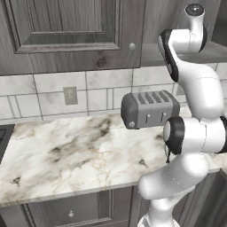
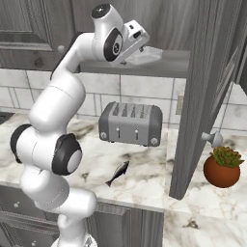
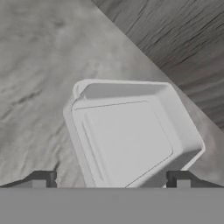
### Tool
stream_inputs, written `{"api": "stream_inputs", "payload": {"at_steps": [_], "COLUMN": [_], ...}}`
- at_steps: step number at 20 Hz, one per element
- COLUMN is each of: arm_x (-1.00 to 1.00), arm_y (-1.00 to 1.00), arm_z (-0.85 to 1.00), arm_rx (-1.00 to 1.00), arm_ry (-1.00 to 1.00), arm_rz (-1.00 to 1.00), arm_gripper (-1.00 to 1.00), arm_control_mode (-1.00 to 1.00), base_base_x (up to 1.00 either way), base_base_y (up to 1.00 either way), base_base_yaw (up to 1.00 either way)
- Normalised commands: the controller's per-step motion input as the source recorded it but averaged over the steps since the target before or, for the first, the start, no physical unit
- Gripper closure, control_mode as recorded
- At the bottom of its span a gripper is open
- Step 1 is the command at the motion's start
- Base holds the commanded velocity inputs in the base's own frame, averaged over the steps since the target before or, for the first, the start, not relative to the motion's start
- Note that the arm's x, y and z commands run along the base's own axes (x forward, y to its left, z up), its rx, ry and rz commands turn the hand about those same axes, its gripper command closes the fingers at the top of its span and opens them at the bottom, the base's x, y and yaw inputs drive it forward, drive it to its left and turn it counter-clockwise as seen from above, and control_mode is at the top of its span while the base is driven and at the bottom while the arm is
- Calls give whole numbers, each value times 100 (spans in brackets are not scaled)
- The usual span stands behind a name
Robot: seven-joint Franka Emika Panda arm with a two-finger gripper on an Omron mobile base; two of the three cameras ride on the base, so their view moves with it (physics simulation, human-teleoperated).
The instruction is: Retrieve the tupperware from the cabinet, then place the raw meat into the tupperware to avoid contamination.
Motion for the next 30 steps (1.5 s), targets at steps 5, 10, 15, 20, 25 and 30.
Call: {"api": "stream_inputs", "payload": {"at_steps": [5,10,15,20,25,30], "arm_x": [18,3,3,7,9,7], "arm_y": [-5,0,0,0,0,0], "arm_z": [0,-4,-14,-17,-16,-6], "arm_rx": [0,0,1,2,2,0], "arm_ry": [5,3,2,2,3,1], "arm_rz": [2,0,1,2,2,1], "arm_gripper": [-100,-100,-100,-100,100,100], "arm_control_mode": [-100,-100,-100,-100,-100,-100], "base_base_x": [0,0,0,0,0,0], "base_base_y": [0,0,0,0,0,0], "base_base_yaw": [0,0,0,0,0,0]}}
